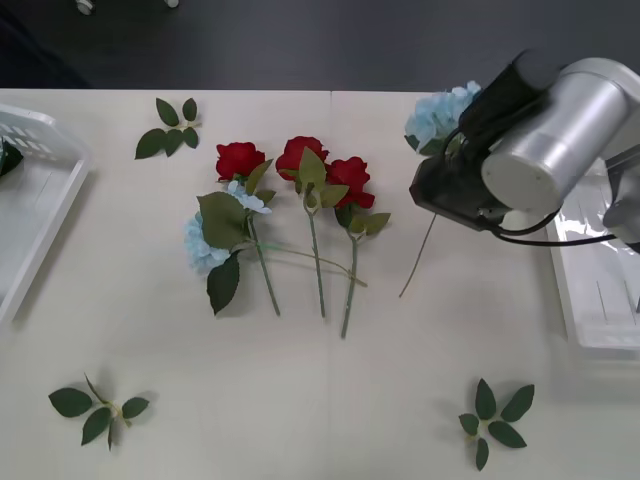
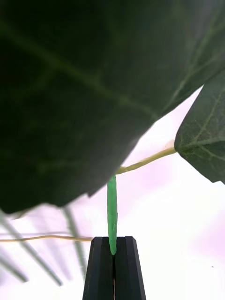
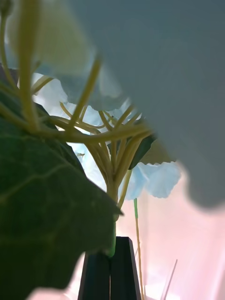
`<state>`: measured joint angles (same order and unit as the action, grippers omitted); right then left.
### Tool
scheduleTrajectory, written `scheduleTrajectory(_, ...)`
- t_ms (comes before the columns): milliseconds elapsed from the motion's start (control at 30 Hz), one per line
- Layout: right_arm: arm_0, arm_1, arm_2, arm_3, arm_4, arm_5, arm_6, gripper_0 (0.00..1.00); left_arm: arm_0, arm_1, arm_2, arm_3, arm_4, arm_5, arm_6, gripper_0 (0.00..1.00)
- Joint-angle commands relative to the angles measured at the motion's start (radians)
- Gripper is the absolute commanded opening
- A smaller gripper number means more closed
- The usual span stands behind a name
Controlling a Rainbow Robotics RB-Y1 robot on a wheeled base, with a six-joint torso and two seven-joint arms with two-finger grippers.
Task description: Put the red flowers into the right box and the blue flowers into the left box
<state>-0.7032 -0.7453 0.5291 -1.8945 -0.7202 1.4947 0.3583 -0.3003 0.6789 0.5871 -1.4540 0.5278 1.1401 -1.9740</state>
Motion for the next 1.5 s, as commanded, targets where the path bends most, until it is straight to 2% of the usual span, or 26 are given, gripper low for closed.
scheduleTrajectory(33,0.056,-0.071,-0.08,-0.179,0.013,-0.01,0.056,0.0,-0.008,0.039,0.007,0.004,0.023,-0.02,-0.069,0.0)
scheduleTrajectory(167,0.128,-0.143,-0.12,-0.308,0.022,-0.088,0.094,0.0,-0.003,0.039,-0.001,0.004,0.04,-0.02,-0.069,0.0)
scheduleTrajectory(200,0.154,-0.163,-0.129,-0.344,0.033,-0.12,0.119,0.0,-0.002,0.039,-0.003,0.004,0.044,-0.019,-0.069,0.05)
scheduleTrajectory(233,0.172,-0.175,-0.138,-0.371,0.039,-0.142,0.137,0.0,-0.002,0.041,-0.006,0.004,0.046,-0.02,-0.069,0.25)
scheduleTrajectory(267,0.172,-0.175,-0.138,-0.371,0.039,-0.142,0.137,0.0,-0.002,0.041,-0.006,0.004,0.046,-0.02,-0.069,0.25)
scheduleTrajectory(300,0.223,-0.21,-0.166,-0.429,0.044,-0.192,0.177,0.0,-0.002,0.041,-0.016,0.004,0.046,-0.02,-0.069,0.71)
scheduleTrajectory(333,0.238,-0.221,-0.175,-0.446,0.044,-0.208,0.189,0.0,-0.002,0.039,-0.02,0.004,0.047,-0.02,-0.069,0.81)
scheduleTrajectory(367,0.275,-0.25,-0.198,-0.485,0.044,-0.248,0.212,0.0,-0.002,0.039,-0.027,0.004,0.055,-0.02,-0.069,1.0)
scheduleTrajectory(500,0.376,-0.325,-0.264,-0.58,0.031,-0.375,0.274,0.0,-0.002,0.039,-0.039,0.004,0.089,-0.013,-0.069,1.0)
scheduleTrajectory(667,0.6,-0.44,-0.475,-0.693,-0.081,-0.607,0.358,0.0,-0.002,0.039,-0.039,-0.06,0.161,0.115,-0.029,1.0)
scheduleTrajectory(800,0.754,-0.471,-0.621,-0.724,-0.193,-0.763,0.473,0.0,-0.003,0.039,-0.044,-0.157,0.199,0.23,0.099,1.0)
scheduleTrajectory(967,0.844,-0.471,-0.653,-0.724,-0.285,-0.935,0.668,0.0,-0.002,0.039,-0.049,-0.249,0.301,0.356,0.228,1.0)
scheduleTrajectory(1200,0.818,-0.485,-0.623,-0.724,-0.484,-0.964,0.972,0.0,0.021,0.039,-0.05,-0.275,0.543,0.44,0.228,1.0)
scheduleTrajectory(1333,0.72,-0.482,-0.525,-0.724,-0.561,-0.962,1.12,0.0,0.043,0.039,-0.061,-0.275,0.653,0.438,0.15,1.0)
scheduleTrajectory(1500,0.596,-0.457,-0.377,-0.724,-0.555,-0.964,1.205,0.0,0.047,0.01,-0.059,-0.275,0.678,0.437,0.063,1.0)
